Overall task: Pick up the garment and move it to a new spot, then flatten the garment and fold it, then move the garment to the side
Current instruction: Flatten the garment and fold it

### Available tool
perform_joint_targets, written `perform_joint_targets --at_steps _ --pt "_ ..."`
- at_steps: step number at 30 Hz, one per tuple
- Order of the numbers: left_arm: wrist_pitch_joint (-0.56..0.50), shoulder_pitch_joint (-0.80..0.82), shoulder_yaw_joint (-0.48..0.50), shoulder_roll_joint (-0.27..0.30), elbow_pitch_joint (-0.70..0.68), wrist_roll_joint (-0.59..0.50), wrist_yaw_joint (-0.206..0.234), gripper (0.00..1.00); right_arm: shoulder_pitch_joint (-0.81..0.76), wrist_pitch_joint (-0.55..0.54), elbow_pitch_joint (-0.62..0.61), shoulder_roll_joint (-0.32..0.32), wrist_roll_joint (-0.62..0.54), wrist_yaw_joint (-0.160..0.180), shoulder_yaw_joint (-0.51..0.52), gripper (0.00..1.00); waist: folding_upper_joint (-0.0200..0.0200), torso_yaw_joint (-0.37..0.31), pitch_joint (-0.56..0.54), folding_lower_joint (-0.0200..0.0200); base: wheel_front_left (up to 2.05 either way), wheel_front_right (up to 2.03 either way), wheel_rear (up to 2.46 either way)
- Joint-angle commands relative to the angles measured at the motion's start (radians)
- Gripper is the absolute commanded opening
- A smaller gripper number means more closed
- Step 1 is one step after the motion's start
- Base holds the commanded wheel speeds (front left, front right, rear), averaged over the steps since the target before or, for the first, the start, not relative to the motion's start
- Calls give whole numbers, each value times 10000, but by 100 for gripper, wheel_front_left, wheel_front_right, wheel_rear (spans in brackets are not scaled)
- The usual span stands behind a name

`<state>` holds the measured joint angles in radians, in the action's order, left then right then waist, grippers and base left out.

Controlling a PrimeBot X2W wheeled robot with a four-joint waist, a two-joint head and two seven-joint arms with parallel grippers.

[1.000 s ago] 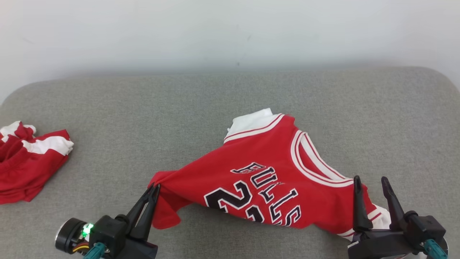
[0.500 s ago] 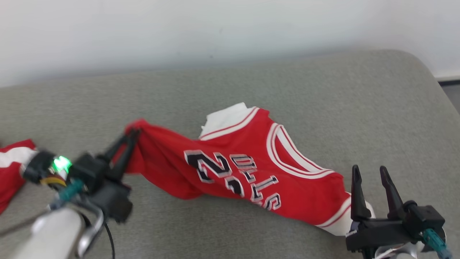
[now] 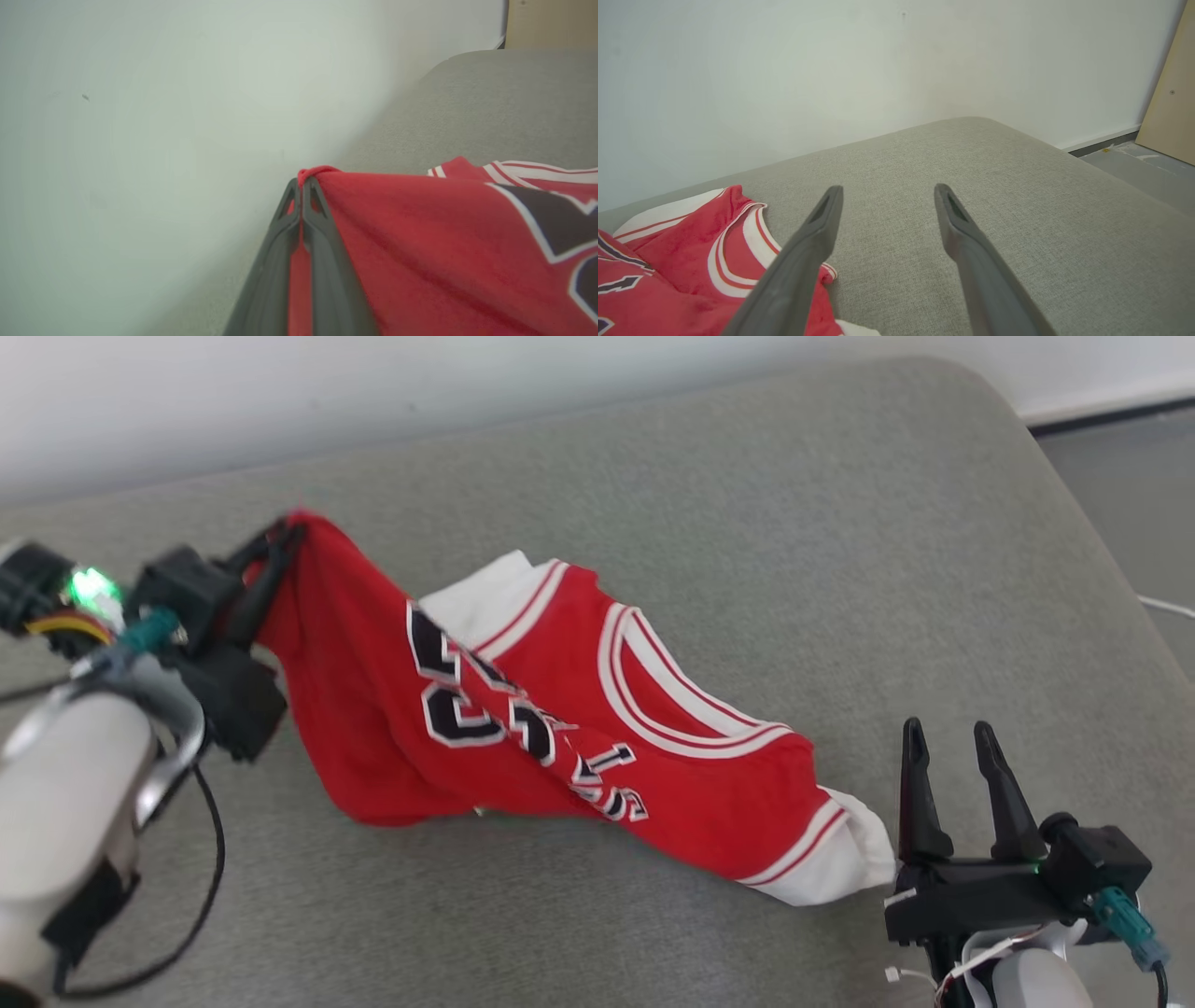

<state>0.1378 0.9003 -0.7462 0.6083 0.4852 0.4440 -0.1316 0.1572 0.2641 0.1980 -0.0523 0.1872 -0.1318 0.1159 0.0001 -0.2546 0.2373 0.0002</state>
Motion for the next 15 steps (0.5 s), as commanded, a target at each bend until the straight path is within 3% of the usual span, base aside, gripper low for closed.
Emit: perform_joint_targets --at_steps 1,5,6,7,15 --pt "125 407 -175 -42 231 209 22 0 146 4 14 38 64 23 -50 100 -1 -505 517 -2 0 0 0" --pt "341 1241 -872 -134 1251 416 21 0 342 3 72 40 134 23 -116 100 -1 -689 696 -2 0 0 0" --pt "439 1400 -983 -217 1489 510 21 41 358 3 69 38 149 23 -124 100 -1 -704 716 -2 0 0 0" --pt "458 1507 -1123 -275 1759 581 21 100 361 3 67 38 152 23 -126 100 -1 -711 729 -2 0 0 0" --pt "1185 1879 -1666 -615 2671 1133 20 100 256 3 203 37 99 23 -58 100 -1 -363 502 -2 0 0 0"
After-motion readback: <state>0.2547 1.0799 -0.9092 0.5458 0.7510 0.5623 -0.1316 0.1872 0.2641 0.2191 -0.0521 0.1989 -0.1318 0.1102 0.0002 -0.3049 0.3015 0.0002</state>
